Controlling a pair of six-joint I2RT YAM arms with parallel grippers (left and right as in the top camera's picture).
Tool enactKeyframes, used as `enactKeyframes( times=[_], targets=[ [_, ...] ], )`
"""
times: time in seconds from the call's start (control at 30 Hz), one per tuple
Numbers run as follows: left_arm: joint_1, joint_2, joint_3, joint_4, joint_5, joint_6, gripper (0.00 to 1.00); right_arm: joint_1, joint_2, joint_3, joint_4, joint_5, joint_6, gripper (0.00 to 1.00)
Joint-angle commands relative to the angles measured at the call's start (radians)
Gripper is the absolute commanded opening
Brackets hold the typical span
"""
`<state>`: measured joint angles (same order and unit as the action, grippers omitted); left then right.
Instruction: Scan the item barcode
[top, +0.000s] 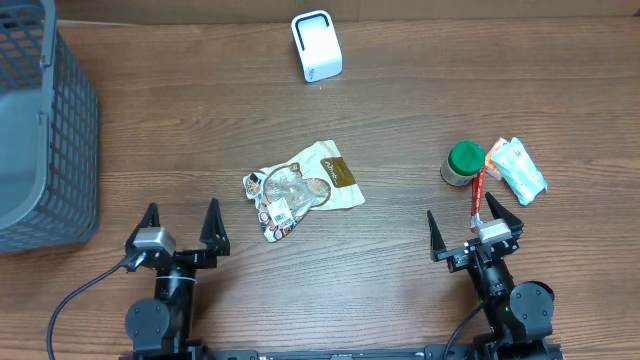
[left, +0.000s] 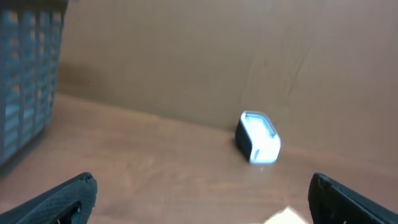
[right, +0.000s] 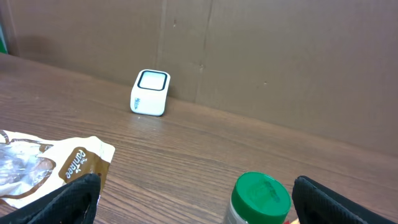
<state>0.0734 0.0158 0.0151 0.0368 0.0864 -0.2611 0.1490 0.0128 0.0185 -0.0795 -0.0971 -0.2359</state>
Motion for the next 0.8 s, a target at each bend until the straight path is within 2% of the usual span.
enactKeyframes(
  times=[0.0,0.07,0.23,0.77],
  targets=[
    [-0.002,-0.013,-0.009,-0.058,0.007,0.084,1.00,-0.006,-0.010,-0.011,0.005,-0.002,-0.001,1.00],
    [-0.002,-0.013,-0.009,-0.109,0.006,0.128,1.00,-0.006,-0.010,-0.011,0.005,-0.002,-0.001,1.00],
    [-0.002,-0.013,-0.009,-0.109,0.003,0.215,1.00,-0.006,-0.010,-0.011,0.005,-0.002,-0.001,1.00],
    [-0.002,-0.011,-0.009,-0.111,-0.015,0.217,1.00,-0.006,-0.010,-0.011,0.005,-0.002,-0.001,1.00]
  ],
)
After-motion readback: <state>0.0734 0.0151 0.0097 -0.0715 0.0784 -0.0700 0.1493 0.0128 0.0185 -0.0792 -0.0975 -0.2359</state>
